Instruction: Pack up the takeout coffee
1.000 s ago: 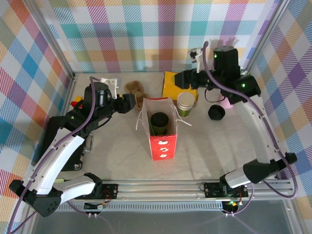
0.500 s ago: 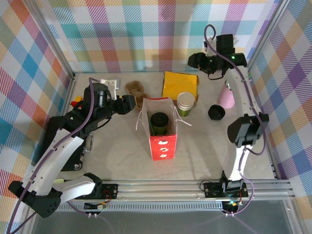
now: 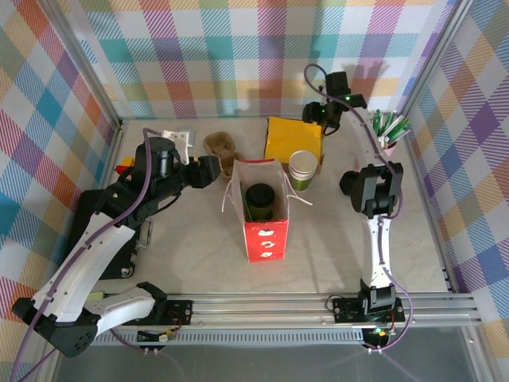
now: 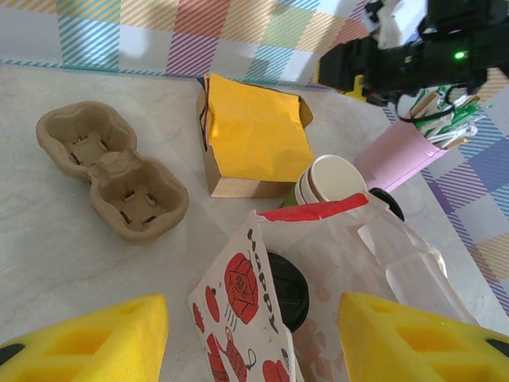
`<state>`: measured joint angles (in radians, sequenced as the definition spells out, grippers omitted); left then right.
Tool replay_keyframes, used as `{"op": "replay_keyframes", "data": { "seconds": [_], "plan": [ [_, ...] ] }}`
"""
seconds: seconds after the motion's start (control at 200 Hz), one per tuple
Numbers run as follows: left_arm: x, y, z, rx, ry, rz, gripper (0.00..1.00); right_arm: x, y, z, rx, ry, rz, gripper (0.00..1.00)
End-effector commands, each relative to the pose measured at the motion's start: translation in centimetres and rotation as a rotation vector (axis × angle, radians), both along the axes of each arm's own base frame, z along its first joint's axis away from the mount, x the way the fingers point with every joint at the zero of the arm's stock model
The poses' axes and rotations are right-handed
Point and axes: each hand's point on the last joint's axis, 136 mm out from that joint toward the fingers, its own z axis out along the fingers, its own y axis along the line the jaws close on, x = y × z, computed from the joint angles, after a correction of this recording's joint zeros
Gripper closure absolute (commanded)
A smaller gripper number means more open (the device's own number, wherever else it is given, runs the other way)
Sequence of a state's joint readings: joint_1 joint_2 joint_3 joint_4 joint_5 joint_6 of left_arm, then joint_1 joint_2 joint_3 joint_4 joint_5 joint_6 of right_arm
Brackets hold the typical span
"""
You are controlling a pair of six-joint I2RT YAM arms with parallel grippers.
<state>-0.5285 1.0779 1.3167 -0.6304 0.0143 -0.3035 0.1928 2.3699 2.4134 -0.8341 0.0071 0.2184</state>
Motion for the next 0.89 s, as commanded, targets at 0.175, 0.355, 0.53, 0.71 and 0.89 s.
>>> {"op": "replay_keyframes", "data": {
  "seconds": [0.175, 0.355, 0.53, 0.71, 0.89],
  "plan": [
    [-1.0, 0.1, -0.5, 0.011, 0.025, 0.013, 0.43, 2.2, 1.9, -2.8, -0.118, -0.057, 0.081, 0.36],
    [-1.5, 0.2, -1.1, 0.016, 0.033, 0.027, 0.43, 2.4, 2.0, -5.7, -0.127, -0.011, 0.088, 0.36],
    [-1.5, 0.6, -1.0, 0.035, 0.031, 0.039, 0.43, 2.2, 1.9, -7.9, -0.141, 0.031, 0.086, 0.35],
    [-1.5, 0.8, -0.5, 0.048, 0.016, 0.044, 0.43, 2.2, 1.7, -9.4, -0.157, 0.056, 0.082, 0.35],
    [-1.5, 0.8, -0.5, 0.051, 0.018, 0.045, 0.43, 2.0, 1.8, -10.9, -0.167, 0.083, 0.082, 0.35]
  ]
}}
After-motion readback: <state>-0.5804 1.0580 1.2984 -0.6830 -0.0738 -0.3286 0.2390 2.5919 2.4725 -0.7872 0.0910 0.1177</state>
